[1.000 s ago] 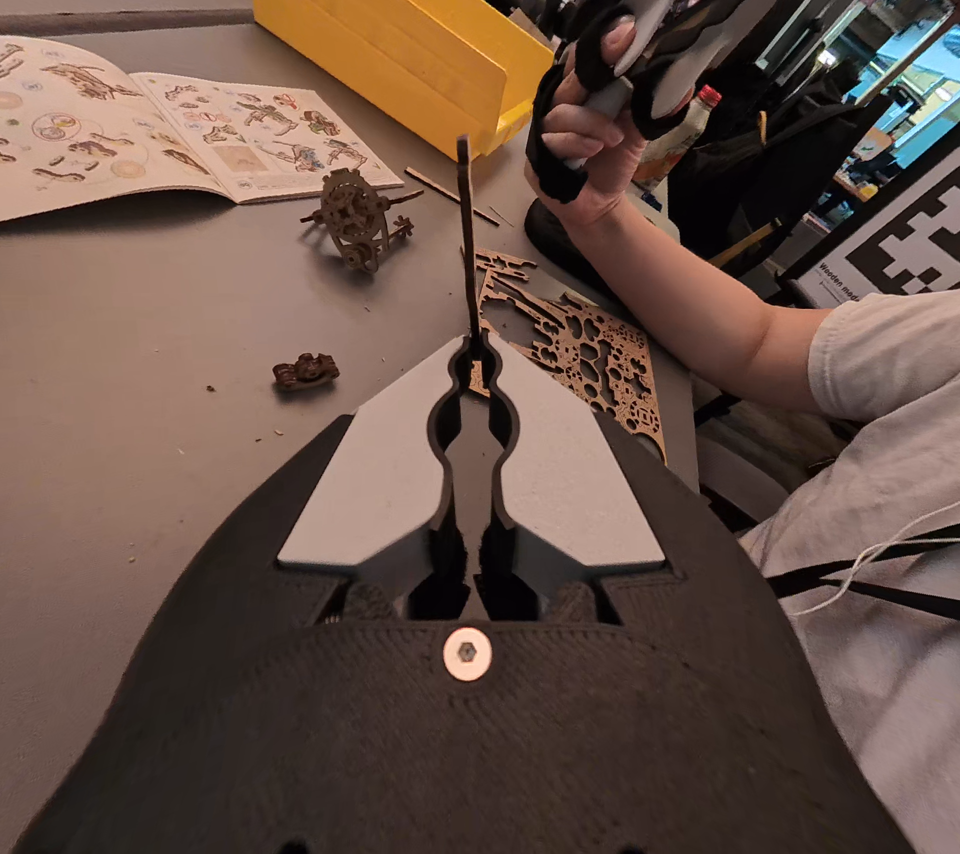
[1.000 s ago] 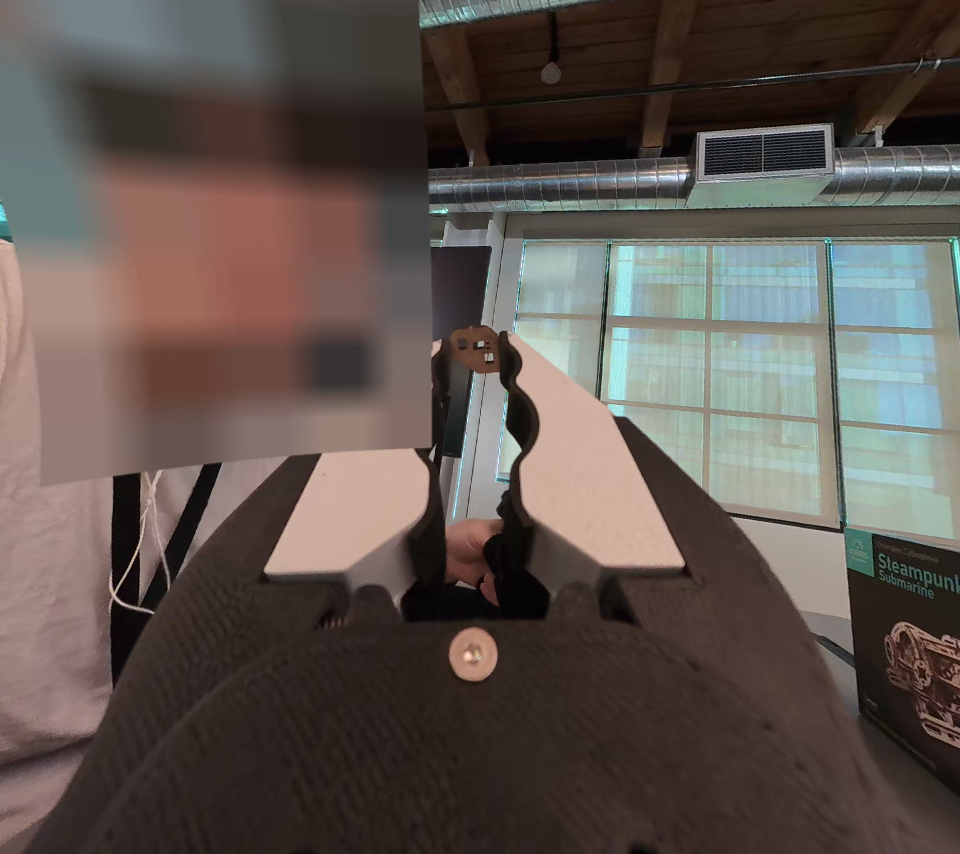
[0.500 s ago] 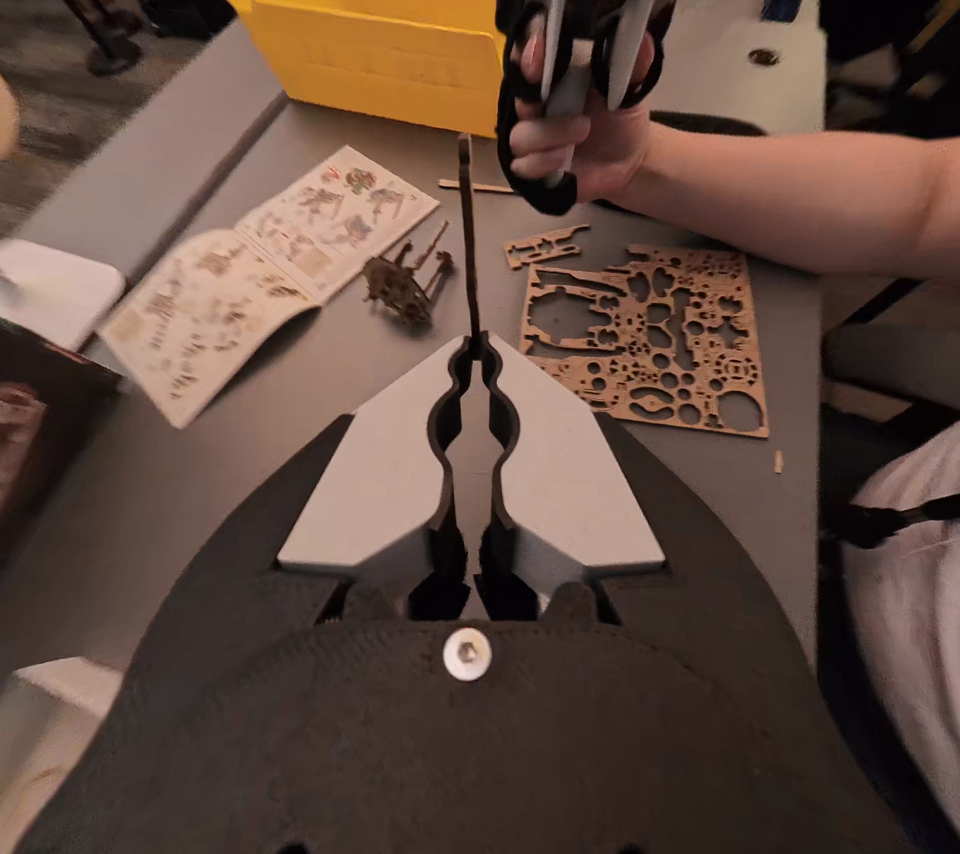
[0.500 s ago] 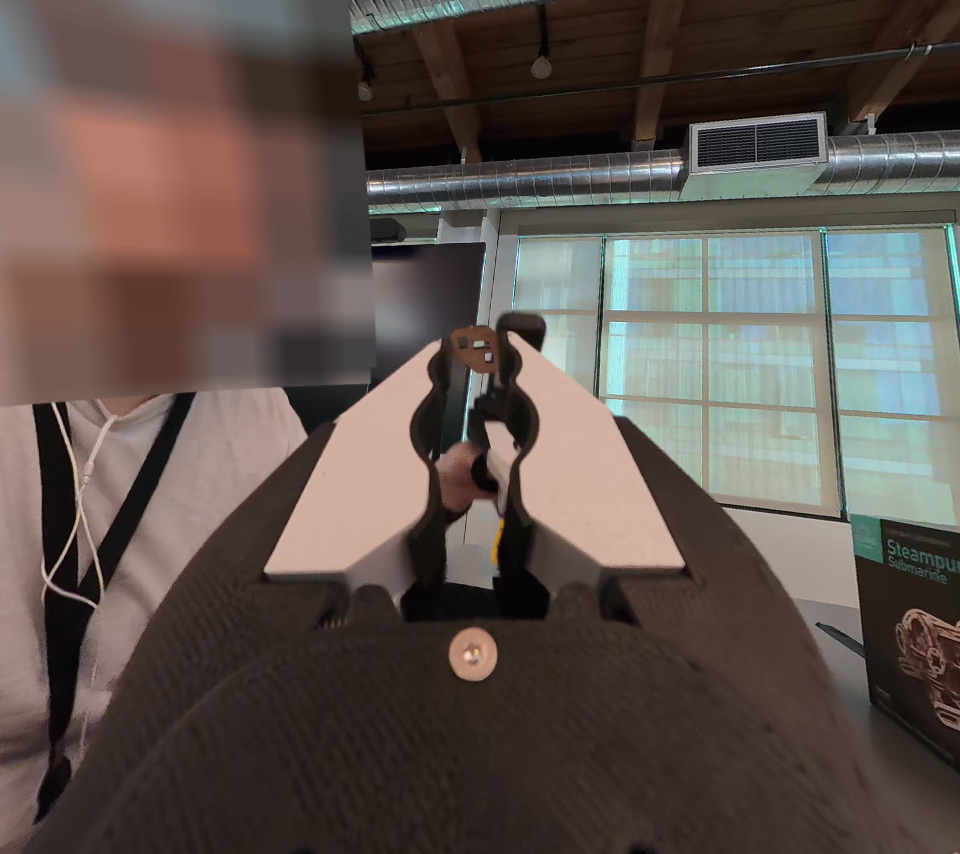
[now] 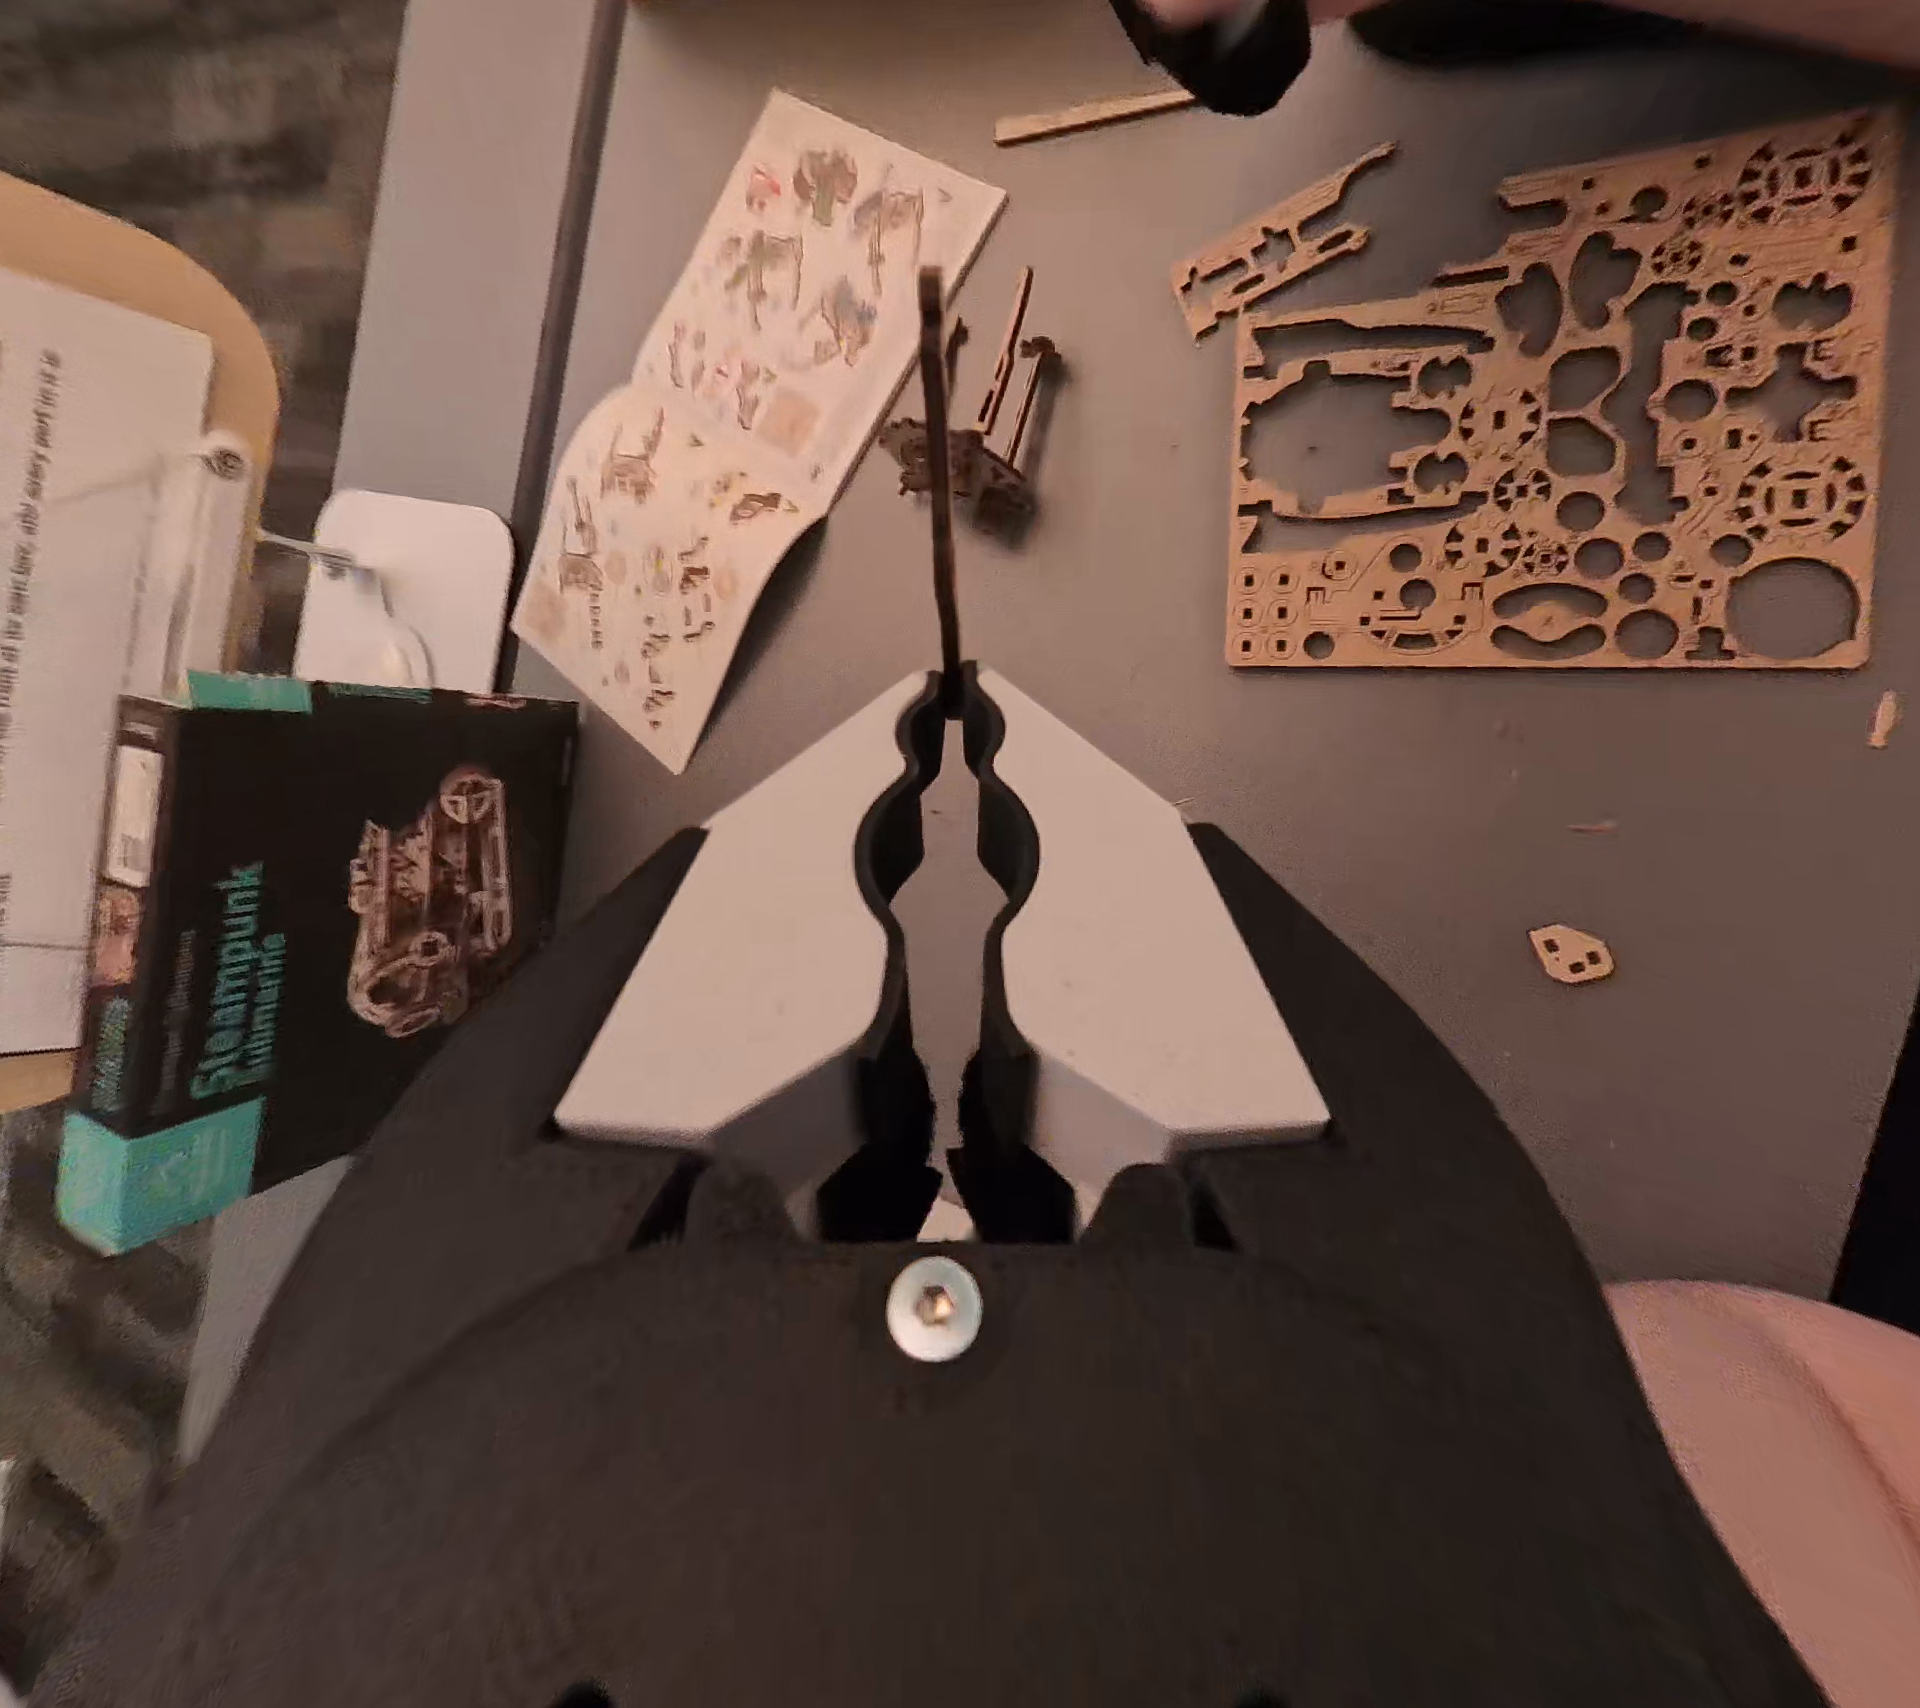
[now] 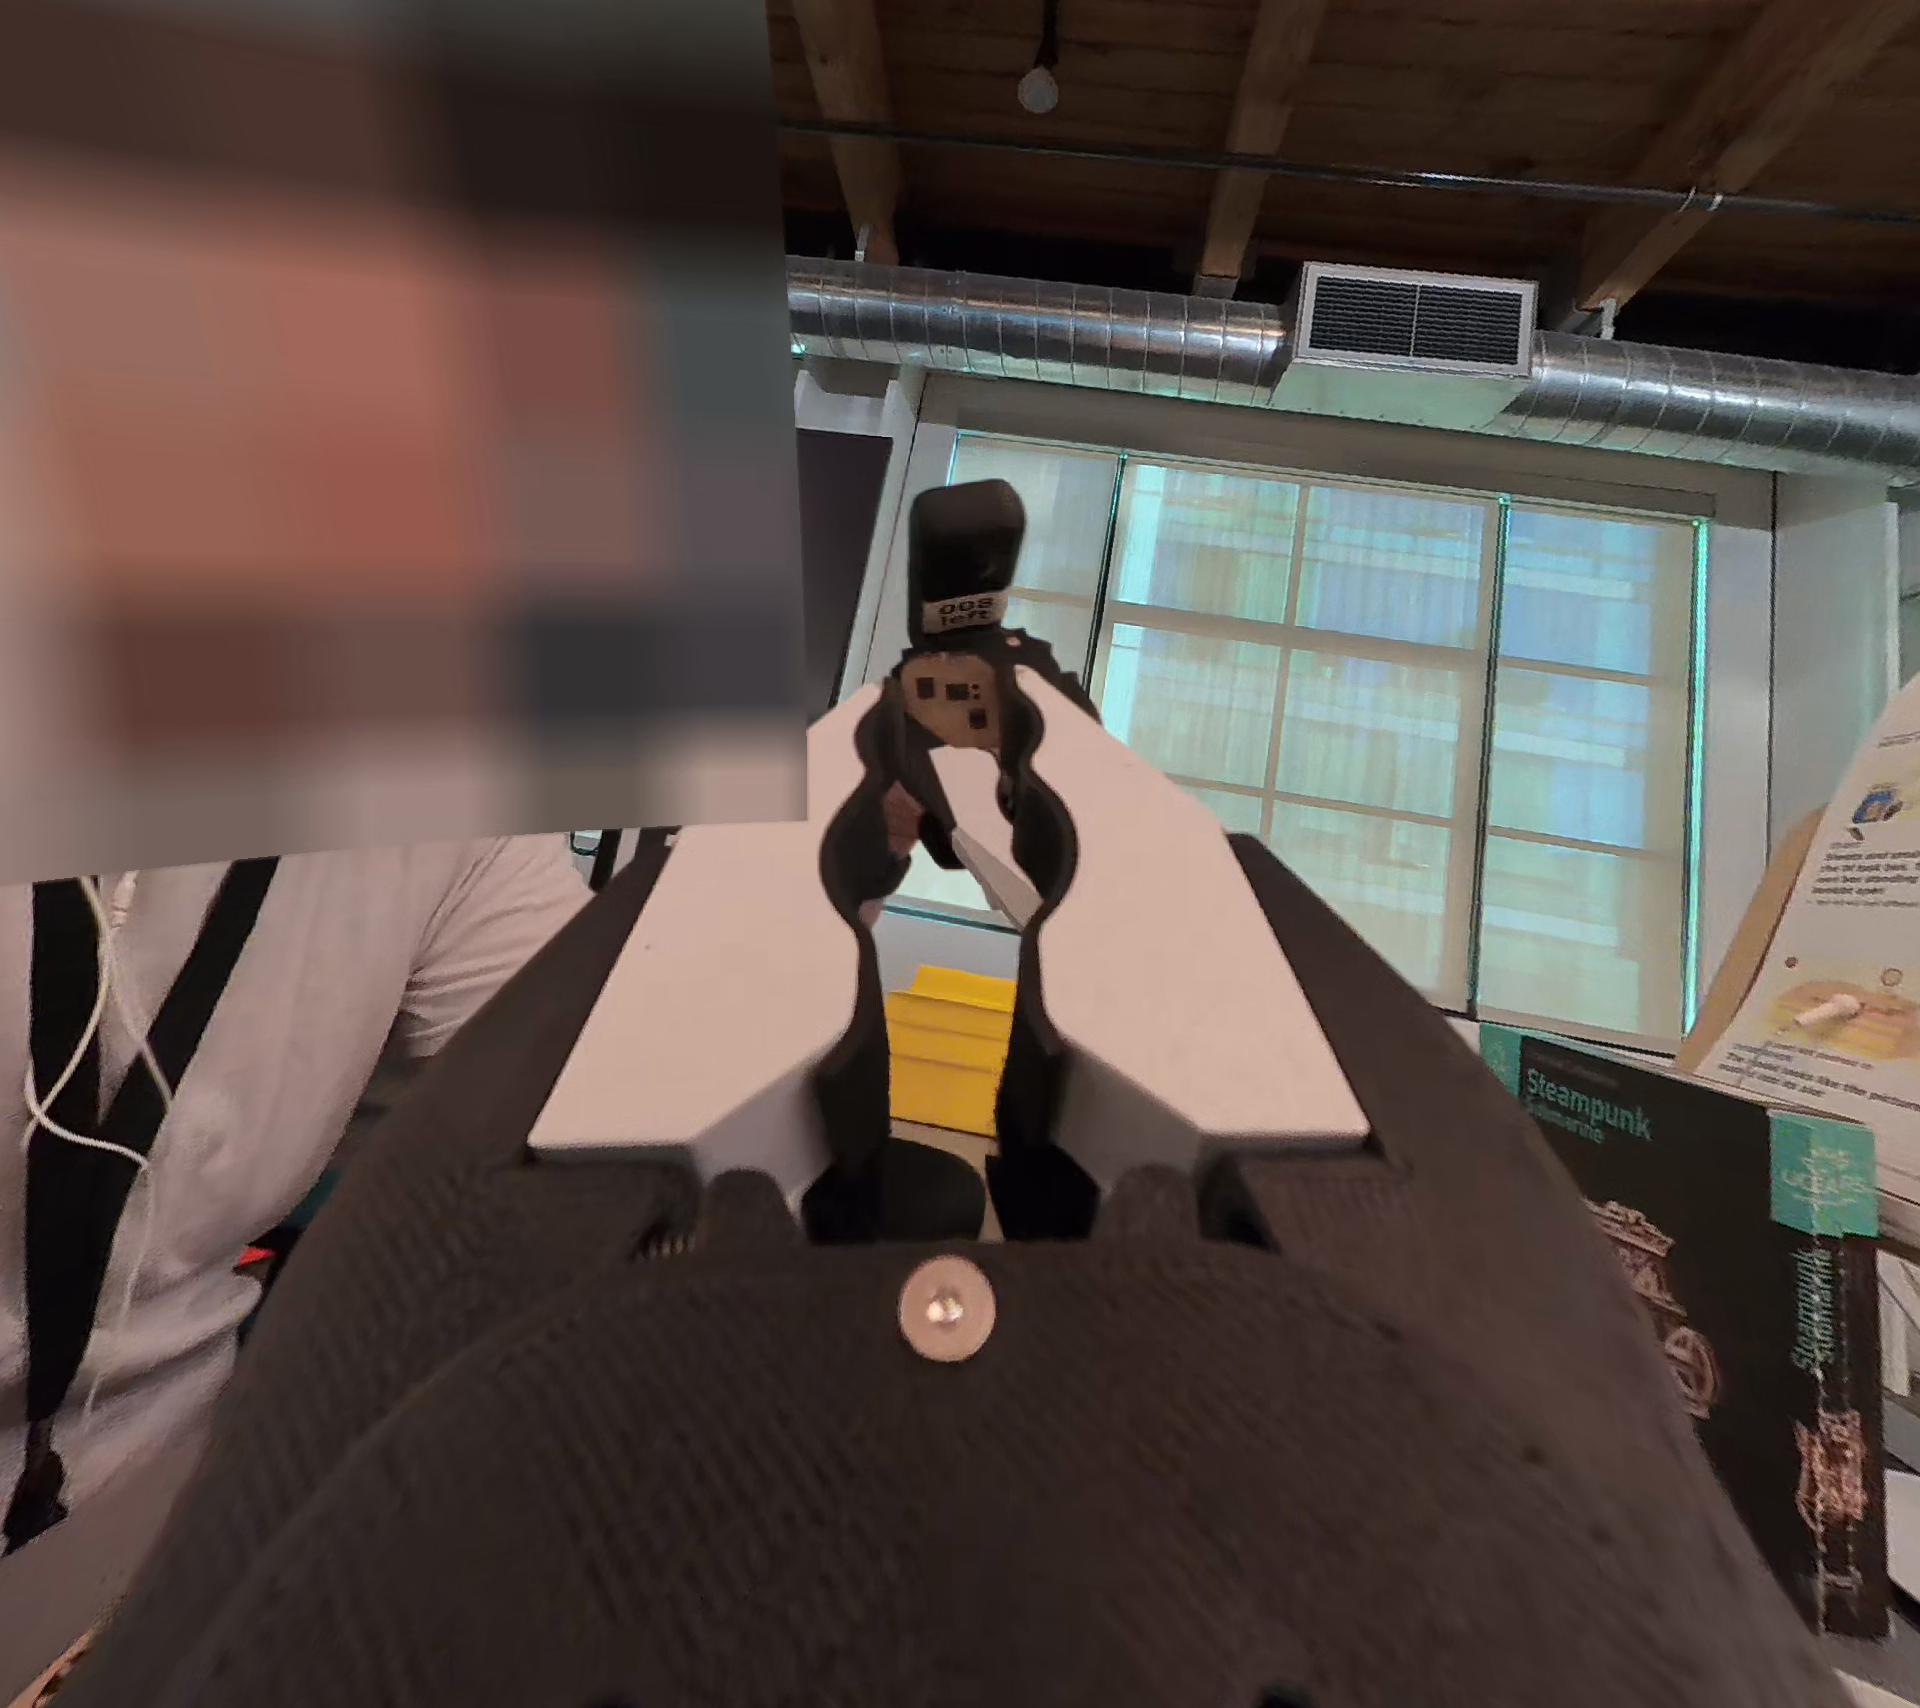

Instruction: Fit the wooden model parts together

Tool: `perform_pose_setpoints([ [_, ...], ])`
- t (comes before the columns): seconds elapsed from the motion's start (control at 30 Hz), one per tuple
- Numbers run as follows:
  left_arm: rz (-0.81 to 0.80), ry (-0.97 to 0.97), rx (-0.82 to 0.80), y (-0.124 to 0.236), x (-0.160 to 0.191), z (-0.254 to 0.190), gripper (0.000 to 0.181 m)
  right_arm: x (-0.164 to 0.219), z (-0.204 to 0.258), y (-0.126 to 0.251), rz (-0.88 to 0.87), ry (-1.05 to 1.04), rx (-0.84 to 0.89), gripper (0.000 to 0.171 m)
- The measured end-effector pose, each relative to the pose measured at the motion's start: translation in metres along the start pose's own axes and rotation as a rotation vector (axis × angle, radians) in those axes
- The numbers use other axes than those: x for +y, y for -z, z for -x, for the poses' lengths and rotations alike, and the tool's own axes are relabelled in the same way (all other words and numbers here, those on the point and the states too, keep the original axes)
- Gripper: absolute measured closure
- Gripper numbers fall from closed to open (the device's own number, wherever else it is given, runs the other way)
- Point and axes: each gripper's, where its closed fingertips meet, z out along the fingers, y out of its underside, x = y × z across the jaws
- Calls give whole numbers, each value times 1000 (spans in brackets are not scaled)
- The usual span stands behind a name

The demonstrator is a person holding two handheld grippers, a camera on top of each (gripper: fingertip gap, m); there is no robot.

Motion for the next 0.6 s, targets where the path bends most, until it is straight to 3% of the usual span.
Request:
perform_pose_setpoints([
  [0.3, 43, 14, 232, -27, 21, -10, 180, 16, 2, -4, 49, -41, -24, 154],
  [0.6, 98, 158, 434, -41, 56, -11, 180, 24, 4, -8, 71, -66, -40, 154],
])
